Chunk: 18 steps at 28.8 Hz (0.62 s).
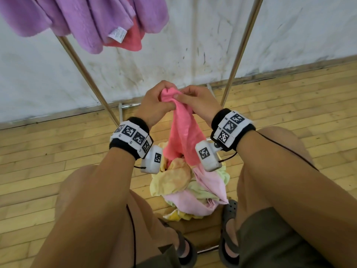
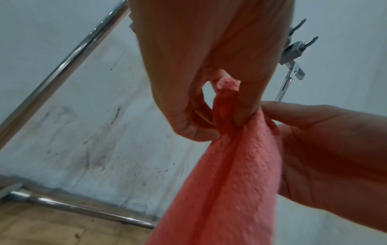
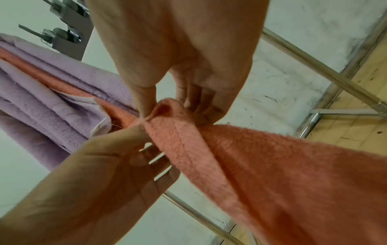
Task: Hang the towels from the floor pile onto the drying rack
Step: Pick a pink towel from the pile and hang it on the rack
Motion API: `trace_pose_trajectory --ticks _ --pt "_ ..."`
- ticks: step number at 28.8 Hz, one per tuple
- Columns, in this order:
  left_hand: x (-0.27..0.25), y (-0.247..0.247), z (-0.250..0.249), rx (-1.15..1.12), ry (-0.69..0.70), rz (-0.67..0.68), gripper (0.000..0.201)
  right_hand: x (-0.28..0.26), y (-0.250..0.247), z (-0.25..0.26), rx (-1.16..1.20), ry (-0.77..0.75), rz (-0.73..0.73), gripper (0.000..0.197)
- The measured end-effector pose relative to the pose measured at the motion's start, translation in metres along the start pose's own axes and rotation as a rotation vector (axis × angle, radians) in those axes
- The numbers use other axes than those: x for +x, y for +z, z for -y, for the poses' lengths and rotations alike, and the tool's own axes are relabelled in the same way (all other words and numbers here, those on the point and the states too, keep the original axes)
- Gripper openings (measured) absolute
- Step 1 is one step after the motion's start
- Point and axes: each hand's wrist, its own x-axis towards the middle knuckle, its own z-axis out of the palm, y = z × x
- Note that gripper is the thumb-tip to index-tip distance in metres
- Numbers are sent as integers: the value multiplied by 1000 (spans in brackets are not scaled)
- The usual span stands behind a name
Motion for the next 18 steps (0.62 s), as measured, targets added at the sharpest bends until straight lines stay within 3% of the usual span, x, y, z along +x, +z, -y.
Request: trace_pose_trajectory --ticks 5,8,12,14,16,18 --pt "3 1 -3 5 -55 -123 11 0 2 -1 90 -1 9 49" --pt "2 -1 0 23 -51 -125 25 0 -3 -2 118 13 65 40" --pt "5 -3 0 105 -78 -135 15 2 -12 -5 116 -9 6 15" --pt "3 -1 -1 136 -90 -82 19 1 -13 -4 84 -58 -49 6" --pt "-1 3 -2 119 -99 2 27 -2 -13 -4 86 -86 -52 7" --pt "-4 7 -4 124 -87 42 22 -5 -11 -3 93 -103 -19 12"
